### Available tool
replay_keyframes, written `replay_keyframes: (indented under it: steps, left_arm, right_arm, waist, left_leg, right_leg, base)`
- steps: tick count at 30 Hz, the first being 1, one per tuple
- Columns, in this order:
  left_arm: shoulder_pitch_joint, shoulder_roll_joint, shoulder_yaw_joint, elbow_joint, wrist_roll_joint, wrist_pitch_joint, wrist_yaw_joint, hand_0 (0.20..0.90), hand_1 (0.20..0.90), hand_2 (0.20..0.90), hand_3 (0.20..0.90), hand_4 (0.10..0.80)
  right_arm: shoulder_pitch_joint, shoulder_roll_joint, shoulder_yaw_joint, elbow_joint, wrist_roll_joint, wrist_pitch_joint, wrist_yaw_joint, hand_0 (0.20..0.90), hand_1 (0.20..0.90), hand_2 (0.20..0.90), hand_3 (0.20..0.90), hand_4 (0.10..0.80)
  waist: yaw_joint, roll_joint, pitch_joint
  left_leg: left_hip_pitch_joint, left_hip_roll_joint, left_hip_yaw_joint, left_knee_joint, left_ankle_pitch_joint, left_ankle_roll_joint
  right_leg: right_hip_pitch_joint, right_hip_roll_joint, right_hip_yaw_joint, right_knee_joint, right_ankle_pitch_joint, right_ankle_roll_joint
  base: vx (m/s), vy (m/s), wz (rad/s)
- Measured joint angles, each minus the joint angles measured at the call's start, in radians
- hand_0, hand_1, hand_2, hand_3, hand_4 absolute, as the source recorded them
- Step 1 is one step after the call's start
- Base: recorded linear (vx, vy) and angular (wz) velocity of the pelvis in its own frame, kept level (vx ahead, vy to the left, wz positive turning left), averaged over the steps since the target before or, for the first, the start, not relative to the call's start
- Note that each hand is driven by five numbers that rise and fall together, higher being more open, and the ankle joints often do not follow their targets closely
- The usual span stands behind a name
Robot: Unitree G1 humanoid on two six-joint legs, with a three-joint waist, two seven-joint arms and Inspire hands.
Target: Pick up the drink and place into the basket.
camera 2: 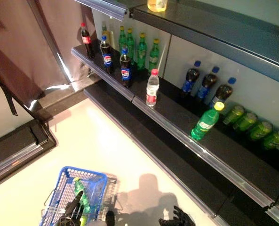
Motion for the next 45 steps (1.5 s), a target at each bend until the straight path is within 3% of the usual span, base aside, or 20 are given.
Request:
replay_keyframes:
  steps: [5, 7, 8, 9, 11, 13, 17, 23, 24, 26, 28, 29, 30, 31, 34, 37, 38, 41, 43, 45]
  left_arm:
    - [0.0, 0.022, -0.035, 0.012, 0.067, 0.015, 0.017, 0.3, 0.3, 0.3, 0.2, 0.1]
    - [0.013, 0.022, -0.036, 0.013, 0.065, 0.033, 0.017, 0.3, 0.3, 0.3, 0.2, 0.1]
    - [0.018, 0.024, -0.036, 0.013, 0.065, 0.037, 0.017, 0.3, 0.3, 0.3, 0.2, 0.1]
    - [0.017, 0.027, -0.041, 0.014, 0.064, 0.037, 0.016, 0.3, 0.3, 0.3, 0.2, 0.1]
    - [0.011, 0.041, -0.063, 0.018, 0.065, 0.036, 0.006, 0.3, 0.3, 0.3, 0.2, 0.1]
    - [0.012, 0.04, -0.075, 0.031, 0.039, 0.038, -0.002, 0.3, 0.3, 0.3, 0.2, 0.1]
    - [0.002, 0.027, -0.078, 0.033, -0.047, 0.038, -0.011, 0.3, 0.3, 0.3, 0.2, 0.1]
    - [0.0, 0.02, -0.085, 0.058, -0.057, 0.04, -0.021, 0.3, 0.3, 0.3, 0.2, 0.1]
    - [0.004, 0.018, -0.097, 0.063, -0.052, 0.041, -0.021, 0.3, 0.3, 0.3, 0.2, 0.1]
    - [-0.001, 0.008, -0.115, 0.073, -0.039, 0.04, -0.024, 0.3, 0.3, 0.3, 0.2, 0.1]
    - [-0.048, 0.001, -0.056, 0.094, -0.042, 0.0, -0.027, 0.3, 0.3, 0.3, 0.2, 0.1]
    - [-0.054, 0.003, -0.052, 0.094, -0.042, -0.008, -0.027, 0.3, 0.3, 0.3, 0.2, 0.1]
    - [-0.047, 0.001, -0.054, 0.095, -0.035, -0.016, -0.027, 0.3, 0.3, 0.3, 0.2, 0.1]
    - [-0.043, 0.0, -0.064, 0.097, -0.029, -0.017, -0.029, 0.3, 0.3, 0.3, 0.2, 0.1]
    - [-0.042, 0.002, -0.053, 0.101, -0.03, -0.019, -0.032, 0.3, 0.3, 0.3, 0.2, 0.1]
    - [-0.021, 0.015, -0.034, 0.113, -0.025, -0.031, -0.041, 0.3, 0.3, 0.3, 0.2, 0.1]
    - [-0.021, 0.021, -0.039, 0.108, -0.004, -0.047, -0.048, 0.3, 0.3, 0.3, 0.2, 0.1]
    - [-0.06, 0.01, -0.035, 0.144, 0.026, -0.059, -0.034, 0.3, 0.3, 0.3, 0.2, 0.1]
    - [-0.078, -0.007, -0.034, 0.163, 0.044, -0.056, -0.016, 0.3, 0.3, 0.3, 0.2, 0.1]
    - [-0.091, 0.001, -0.061, 0.168, 0.072, -0.04, -0.005, 0.3, 0.3, 0.3, 0.2, 0.1]
  right_arm:
    - [-0.001, 0.025, -0.064, 0.03, 0.098, 0.004, 0.009, 0.9, 0.9, 0.9, 0.9, 0.8]
    - [-0.001, 0.025, -0.072, -0.003, 0.111, -0.007, 0.007, 0.9, 0.9, 0.9, 0.9, 0.8]
    - [0.003, 0.026, -0.072, -0.029, 0.12, -0.013, 0.005, 0.9, 0.9, 0.9, 0.9, 0.8]
    - [0.002, 0.029, -0.065, -0.053, 0.126, -0.016, 0.002, 0.9, 0.9, 0.9, 0.9, 0.8]
    - [0.001, 0.044, -0.056, -0.074, 0.136, -0.026, -0.006, 0.9, 0.9, 0.9, 0.9, 0.8]
    - [-0.02, 0.05, -0.053, -0.048, 0.136, -0.024, -0.007, 0.9, 0.9, 0.9, 0.9, 0.8]
    - [-0.041, 0.05, -0.055, -0.003, 0.146, -0.011, -0.028, 0.9, 0.9, 0.9, 0.9, 0.8]
    - [0.028, 0.045, -0.072, 0.106, 0.144, 0.046, -0.103, 0.9, 0.9, 0.9, 0.9, 0.8]
    - [0.053, 0.042, -0.077, 0.112, 0.138, 0.05, -0.11, 0.9, 0.9, 0.9, 0.9, 0.8]
    - [0.06, 0.037, -0.075, 0.119, 0.119, 0.064, -0.123, 0.9, 0.9, 0.9, 0.9, 0.8]
    - [0.038, 0.022, -0.059, 0.123, 0.077, 0.042, -0.123, 0.9, 0.9, 0.9, 0.9, 0.8]
    - [0.039, 0.01, -0.046, 0.121, 0.06, 0.033, -0.126, 0.9, 0.9, 0.9, 0.9, 0.8]
    - [0.021, -0.005, -0.034, 0.11, 0.053, 0.012, -0.126, 0.9, 0.9, 0.9, 0.9, 0.8]
    - [-0.009, -0.028, -0.005, 0.087, 0.056, -0.007, -0.129, 0.9, 0.9, 0.9, 0.9, 0.8]
    - [-0.069, -0.051, 0.026, 0.034, 0.055, -0.047, -0.126, 0.9, 0.9, 0.9, 0.9, 0.8]
    - [-0.122, -0.041, 0.041, 0.019, 0.057, -0.067, -0.124, 0.9, 0.9, 0.9, 0.9, 0.8]
    - [-0.141, -0.039, 0.037, 0.02, 0.057, -0.068, -0.126, 0.9, 0.9, 0.9, 0.9, 0.8]
    - [-0.163, -0.027, 0.025, 0.043, 0.063, -0.063, -0.163, 0.9, 0.9, 0.9, 0.9, 0.8]
    - [-0.137, -0.021, 0.007, 0.056, 0.067, -0.055, -0.209, 0.9, 0.9, 0.9, 0.9, 0.8]
    - [-0.091, -0.01, -0.014, 0.065, 0.066, -0.028, -0.233, 0.9, 0.9, 0.9, 0.9, 0.8]
  waist:
    - [0.001, 0.007, 0.022]
    - [-0.008, 0.016, 0.03]
    - [-0.012, 0.017, 0.031]
    - [-0.021, 0.026, 0.036]
    - [-0.056, 0.025, 0.042]
    - [-0.064, 0.018, 0.042]
    - [-0.092, 0.024, 0.045]
    - [-0.12, 0.006, 0.046]
    - [-0.135, 0.021, 0.036]
    - [-0.152, 0.047, 0.025]
    - [-0.122, 0.049, 0.01]
    - [-0.122, 0.047, 0.004]
    - [-0.111, 0.048, -0.004]
    - [-0.099, 0.05, -0.015]
    - [-0.058, 0.028, -0.018]
    - [-0.02, 0.015, -0.034]
    - [-0.002, 0.011, -0.027]
    - [0.02, 0.032, -0.029]
    - [-0.005, 0.049, -0.03]
    - [-0.041, 0.039, -0.013]
  left_leg:
    - [0.022, -0.029, 0.041, 0.063, -0.066, 0.047]
    - [0.038, -0.048, 0.043, 0.057, -0.065, 0.078]
    - [0.037, -0.055, 0.038, 0.058, -0.07, 0.096]
    - [0.028, -0.051, 0.012, 0.057, -0.065, 0.105]
    - [0.012, -0.057, -0.04, 0.053, -0.054, 0.116]
    - [0.024, -0.079, -0.045, 0.027, -0.048, 0.12]
    - [0.041, -0.099, -0.094, 0.007, -0.058, 0.132]
    - [0.148, -0.127, -0.161, 0.077, -0.206, 0.122]
    - [0.149, -0.115, -0.178, 0.138, -0.254, 0.105]
    - [0.043, -0.086, -0.157, 0.475, -0.342, -0.011]
    - [-0.131, -0.06, -0.126, 0.833, -0.238, -0.139]
    - [-0.155, -0.055, -0.113, 0.91, -0.215, -0.134]
    - [-0.179, -0.051, -0.113, 0.941, -0.2, -0.138]
    - [-0.208, -0.048, -0.11, 0.917, -0.196, -0.096]
    - [-0.193, -0.015, -0.128, 0.53, -0.19, -0.062]
    - [-0.113, 0.059, -0.252, -0.008, -0.056, -0.092]
    - [-0.11, 0.08, -0.284, -0.074, -0.007, -0.099]
    - [-0.119, 0.101, -0.304, -0.021, 0.032, -0.089]
    - [-0.101, 0.095, -0.25, 0.017, 0.033, -0.087]
    - [-0.065, 0.055, -0.198, -0.003, 0.083, -0.042]
  right_leg:
    - [-0.052, -0.081, 0.018, 0.269, 0.003, -0.005]
    - [-0.17, -0.116, 0.076, 0.49, 0.023, -0.04]
    - [-0.219, -0.102, 0.124, 0.541, 0.006, -0.031]
    - [-0.263, -0.025, 0.2, 0.552, -0.044, -0.017]
    - [-0.308, 0.091, 0.224, 0.517, -0.09, -0.017]
    - [-0.336, 0.182, 0.235, 0.411, -0.115, -0.068]
    - [-0.426, 0.297, 0.263, 0.304, -0.054, -0.113]
    - [-0.473, 0.274, 0.211, 0.201, 0.12, -0.11]
    - [-0.453, 0.282, 0.2, 0.22, 0.15, -0.144]
    - [-0.407, 0.307, 0.165, 0.22, 0.102, -0.238]
    - [-0.352, 0.308, 0.16, 0.175, 0.085, -0.269]
    - [-0.331, 0.309, 0.157, 0.166, 0.092, -0.273]
    - [-0.298, 0.312, 0.162, 0.154, 0.075, -0.274]
    - [-0.263, 0.315, 0.188, 0.121, 0.07, -0.263]
    - [-0.196, 0.325, 0.258, 0.036, 0.096, -0.262]
    - [-0.111, 0.359, 0.374, -0.084, 0.127, -0.229]
    - [-0.09, 0.368, 0.404, -0.096, 0.133, -0.244]
    - [-0.061, 0.35, 0.462, -0.11, 0.106, -0.232]
    - [-0.054, 0.304, 0.427, -0.074, 0.063, -0.169]
    - [-0.076, 0.25, 0.4, 0.008, -0.004, -0.119]
  base:
    - [0.193, 0.545, 0.32]
    - [0.158, 0.362, 0.13]
    - [0.142, 0.209, 0.2]
    - [0.225, 0.25, 0.53]
    - [0.273, 0.239, 0.76]
    - [0.392, 0.245, 0.47]
    - [0.441, 0.177, 0.34]
    - [0.473, 0.161, 0.37]
    - [0.441, 0.108, 0.6]
    - [0.424, 0.094, 0.46]
    - [0.292, 0.107, -0.06]
    - [0.199, 0.143, -0.19]
    - [0.355, 0.281, -0.25]
    - [0.46, 0.369, -0.46]
    - [0.493, 0.4, -0.56]
    - [0.416, 0.408, -0.63]
    - [0.209, 0.35, -0.86]
    - [0.35, 0.622, -0.99]
    - [0.284, 0.498, -0.79]
    - [0.21, 0.34, -0.17]
